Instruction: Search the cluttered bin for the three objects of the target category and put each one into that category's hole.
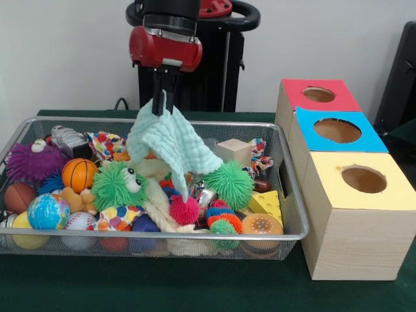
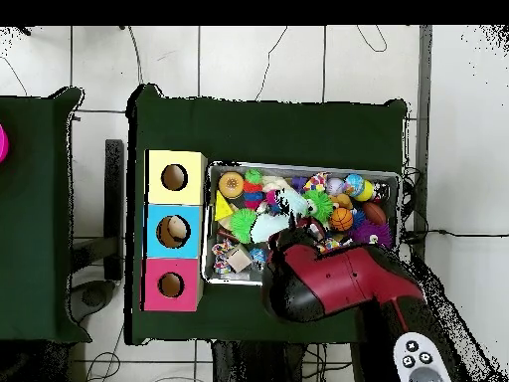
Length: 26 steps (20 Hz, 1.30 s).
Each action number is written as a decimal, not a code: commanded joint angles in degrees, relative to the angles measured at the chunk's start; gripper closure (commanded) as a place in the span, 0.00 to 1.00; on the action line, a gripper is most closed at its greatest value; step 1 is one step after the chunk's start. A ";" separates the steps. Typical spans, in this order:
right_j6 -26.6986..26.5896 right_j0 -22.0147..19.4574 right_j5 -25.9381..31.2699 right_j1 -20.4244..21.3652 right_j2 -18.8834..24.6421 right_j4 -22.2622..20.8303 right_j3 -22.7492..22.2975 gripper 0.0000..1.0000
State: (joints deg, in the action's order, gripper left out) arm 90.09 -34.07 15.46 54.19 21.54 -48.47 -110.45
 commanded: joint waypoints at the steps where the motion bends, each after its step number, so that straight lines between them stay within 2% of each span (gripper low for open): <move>1: -18.12 -3.52 10.54 -0.37 6.78 -3.48 3.59 1.00; 6: -21.70 -8.93 12.99 -0.61 10.60 -2.28 1.42 1.00; 11: -23.66 -13.89 12.53 -0.01 13.79 -3.16 -1.42 1.00; 18: -29.36 -22.09 13.63 3.59 18.95 -1.39 -7.84 1.00; 21: -28.93 -24.49 12.08 4.96 20.36 -2.06 -10.79 1.00; 26: -23.73 -25.66 8.45 5.02 20.36 -4.57 -14.88 1.00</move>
State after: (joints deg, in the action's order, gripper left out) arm 80.39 -58.61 21.48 57.75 36.64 -48.66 -117.16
